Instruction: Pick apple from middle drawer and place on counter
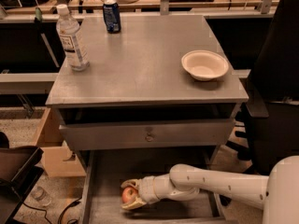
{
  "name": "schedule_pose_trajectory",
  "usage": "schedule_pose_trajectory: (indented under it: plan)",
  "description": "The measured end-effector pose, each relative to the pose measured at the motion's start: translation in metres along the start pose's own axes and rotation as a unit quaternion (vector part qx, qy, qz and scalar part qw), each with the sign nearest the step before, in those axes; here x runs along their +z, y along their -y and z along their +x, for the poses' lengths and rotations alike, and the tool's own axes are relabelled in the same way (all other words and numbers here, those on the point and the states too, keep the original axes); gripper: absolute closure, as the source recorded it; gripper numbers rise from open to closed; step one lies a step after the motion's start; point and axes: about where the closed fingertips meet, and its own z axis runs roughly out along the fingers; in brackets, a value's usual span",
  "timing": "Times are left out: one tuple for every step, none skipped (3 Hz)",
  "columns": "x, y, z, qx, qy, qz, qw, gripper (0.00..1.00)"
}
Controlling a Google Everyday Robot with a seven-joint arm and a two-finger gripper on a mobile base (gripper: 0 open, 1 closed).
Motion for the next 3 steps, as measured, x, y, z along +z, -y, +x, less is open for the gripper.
schedule_pose_trajectory:
  plan:
    - [0.0014, -0.0009, -0.0006, 0.0, 0.001, -0.001, 1.0, 0.68]
    - [0.0027, -0.0018, -0.0013, 0.0, 0.002, -0.003, 1.0, 0.45]
    - [0.004, -0.0027, -0.0019, 0.0, 0.002, -0.004, 1.0, 0.22]
